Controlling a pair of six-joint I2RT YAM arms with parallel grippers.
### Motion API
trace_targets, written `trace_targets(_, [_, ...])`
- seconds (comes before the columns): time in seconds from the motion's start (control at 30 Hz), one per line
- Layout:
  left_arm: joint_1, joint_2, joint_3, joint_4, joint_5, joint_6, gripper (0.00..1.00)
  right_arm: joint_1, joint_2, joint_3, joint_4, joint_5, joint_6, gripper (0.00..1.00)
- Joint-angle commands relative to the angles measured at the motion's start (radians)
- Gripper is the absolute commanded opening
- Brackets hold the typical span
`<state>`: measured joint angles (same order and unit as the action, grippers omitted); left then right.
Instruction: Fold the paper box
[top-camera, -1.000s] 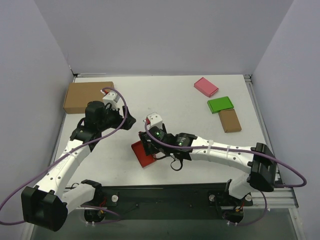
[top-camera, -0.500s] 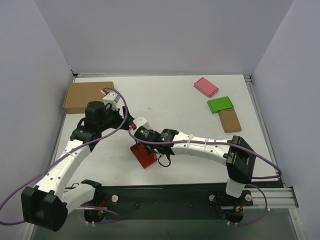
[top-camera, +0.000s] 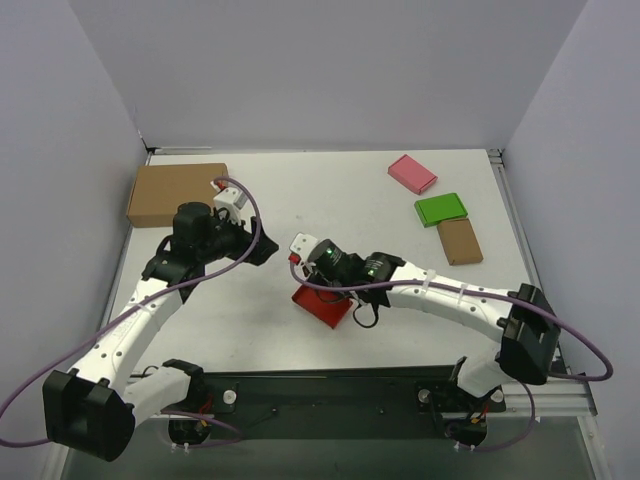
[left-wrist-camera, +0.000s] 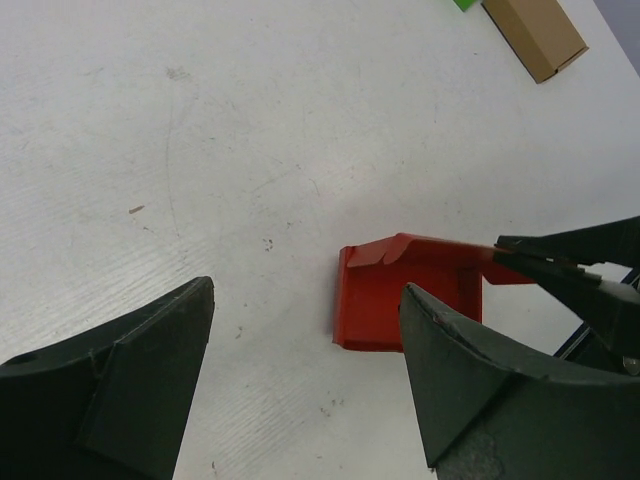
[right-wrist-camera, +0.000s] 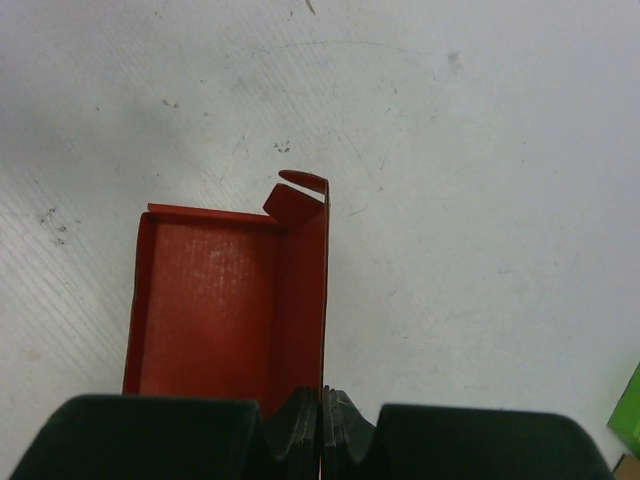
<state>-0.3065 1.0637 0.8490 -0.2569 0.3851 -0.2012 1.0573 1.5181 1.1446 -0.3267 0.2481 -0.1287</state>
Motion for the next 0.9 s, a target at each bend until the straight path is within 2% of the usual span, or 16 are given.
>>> trace_targets(0.0, [-0.014, 0.004, 0.013, 0.048, 0.051, 0.02, 0.84, -0.062, -0.084, -0.074, 0.09, -0.098, -0.254, 0.0])
trace_targets(0.17, [-0.034, 0.012, 0.015, 0.044, 0.051, 0.032, 0.84, -0.074, -0.101, -0.175, 0.269, -0.102, -0.417, 0.0])
trace_targets(0.4, [-0.071, 0.022, 0.015, 0.039, 0.057, 0.051, 0.84, -0.086, -0.056, -0.2, 0.362, -0.102, -0.474, 0.02])
trace_targets(0.43, [-0.072, 0.024, 0.016, 0.039, 0.057, 0.052, 0.84, -0.088, -0.05, -0.188, 0.364, -0.093, -0.468, 0.05])
trace_targets(0.5, [-0.082, 0.031, 0.016, 0.035, 0.052, 0.055, 0.84, -0.092, -0.042, -0.171, 0.362, -0.055, -0.407, 0.18])
trace_targets(0.53, [-0.085, 0.032, 0.018, 0.031, 0.048, 0.056, 0.83, -0.101, -0.042, -0.152, 0.353, -0.056, -0.387, 0.28])
trace_targets(0.67, [-0.097, 0.027, 0.016, 0.03, 0.02, 0.065, 0.82, -0.114, -0.099, -0.146, 0.344, -0.09, -0.287, 0.42])
trace_targets(0.8, [-0.153, 0.006, 0.013, 0.036, -0.089, 0.026, 0.81, -0.117, -0.185, -0.152, 0.354, -0.164, -0.187, 0.59])
trace_targets(0.87, [-0.193, 0.001, 0.018, 0.038, -0.15, -0.007, 0.8, -0.117, -0.235, -0.151, 0.353, -0.156, -0.108, 0.61])
